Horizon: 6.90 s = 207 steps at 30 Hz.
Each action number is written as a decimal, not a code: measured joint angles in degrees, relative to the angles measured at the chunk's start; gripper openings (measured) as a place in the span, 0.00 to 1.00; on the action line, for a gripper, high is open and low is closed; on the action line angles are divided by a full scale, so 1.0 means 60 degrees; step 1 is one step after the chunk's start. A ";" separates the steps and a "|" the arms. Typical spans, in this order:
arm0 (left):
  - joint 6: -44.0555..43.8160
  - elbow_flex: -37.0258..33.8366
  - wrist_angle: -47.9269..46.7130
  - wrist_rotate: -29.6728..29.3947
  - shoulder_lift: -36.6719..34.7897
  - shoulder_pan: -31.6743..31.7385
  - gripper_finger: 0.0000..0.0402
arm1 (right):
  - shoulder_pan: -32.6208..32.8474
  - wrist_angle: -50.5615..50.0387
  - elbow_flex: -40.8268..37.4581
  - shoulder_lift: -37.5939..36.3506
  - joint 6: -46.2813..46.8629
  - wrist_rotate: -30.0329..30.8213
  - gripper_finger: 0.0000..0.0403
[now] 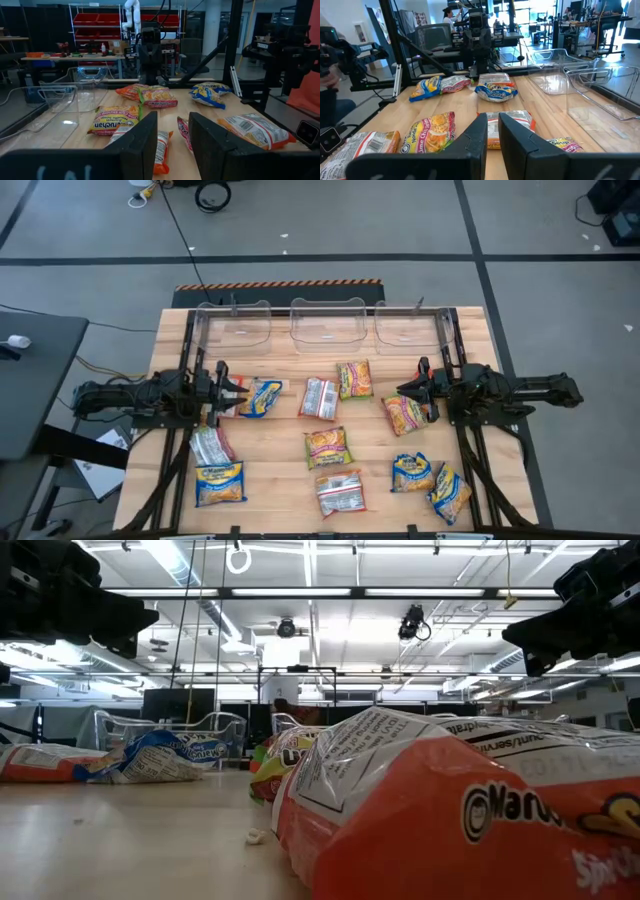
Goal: Sort Maruchan noodles
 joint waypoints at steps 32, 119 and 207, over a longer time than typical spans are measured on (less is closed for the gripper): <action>-0.8504 1.1566 -1.0305 -0.2761 1.4837 -0.0915 0.29 | -0.0001 -0.0011 -0.0001 -0.0001 -0.0001 0.0004 0.13; -0.6615 1.3303 -1.0712 -0.7671 1.2536 0.3826 0.00 | 0.0002 0.1488 -0.0001 -0.0001 0.0504 0.0302 0.13; -1.3638 1.1744 -1.2299 0.0364 1.3741 -0.7033 0.33 | 0.1969 0.1855 0.2716 0.3351 0.2805 0.0827 0.13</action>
